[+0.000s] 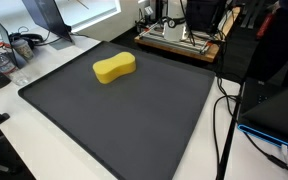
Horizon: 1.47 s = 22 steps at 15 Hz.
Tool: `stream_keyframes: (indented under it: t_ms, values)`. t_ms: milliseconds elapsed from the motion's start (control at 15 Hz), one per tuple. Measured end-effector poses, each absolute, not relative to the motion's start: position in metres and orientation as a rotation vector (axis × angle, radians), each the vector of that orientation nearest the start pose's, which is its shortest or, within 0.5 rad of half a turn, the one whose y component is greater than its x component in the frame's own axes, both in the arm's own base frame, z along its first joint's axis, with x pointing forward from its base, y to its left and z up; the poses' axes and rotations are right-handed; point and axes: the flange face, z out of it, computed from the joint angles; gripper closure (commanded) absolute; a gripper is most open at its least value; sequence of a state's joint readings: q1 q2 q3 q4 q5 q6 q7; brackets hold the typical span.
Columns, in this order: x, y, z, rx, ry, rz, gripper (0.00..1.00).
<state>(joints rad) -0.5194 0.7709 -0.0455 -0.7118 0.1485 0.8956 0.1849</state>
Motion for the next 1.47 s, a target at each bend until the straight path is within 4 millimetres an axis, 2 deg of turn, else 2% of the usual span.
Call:
stream_keyframes:
  t_ms: [133,333,533,867,933,1067,1200,1267,1467]
  values:
    - [0.565,-0.35,0.49,-2.639,0.942,0.783,0.97]
    - [0.527,-0.385,0.51,-2.6,0.904,0.725,0.97]
    - [0.49,-0.394,0.528,-2.546,0.754,0.681,0.97]
    - [0.45,-0.362,0.551,-2.504,0.428,0.673,0.97]
    - [0.445,-0.353,0.554,-2.497,0.358,0.665,0.87]
    - [0.434,-0.334,0.56,-2.485,0.251,0.659,0.87]
    - [0.428,-0.322,0.563,-2.481,0.219,0.66,0.87]
    - [0.426,-0.32,0.563,-2.479,0.214,0.661,0.97]
    - [0.427,-0.321,0.56,-2.483,0.218,0.655,0.97]
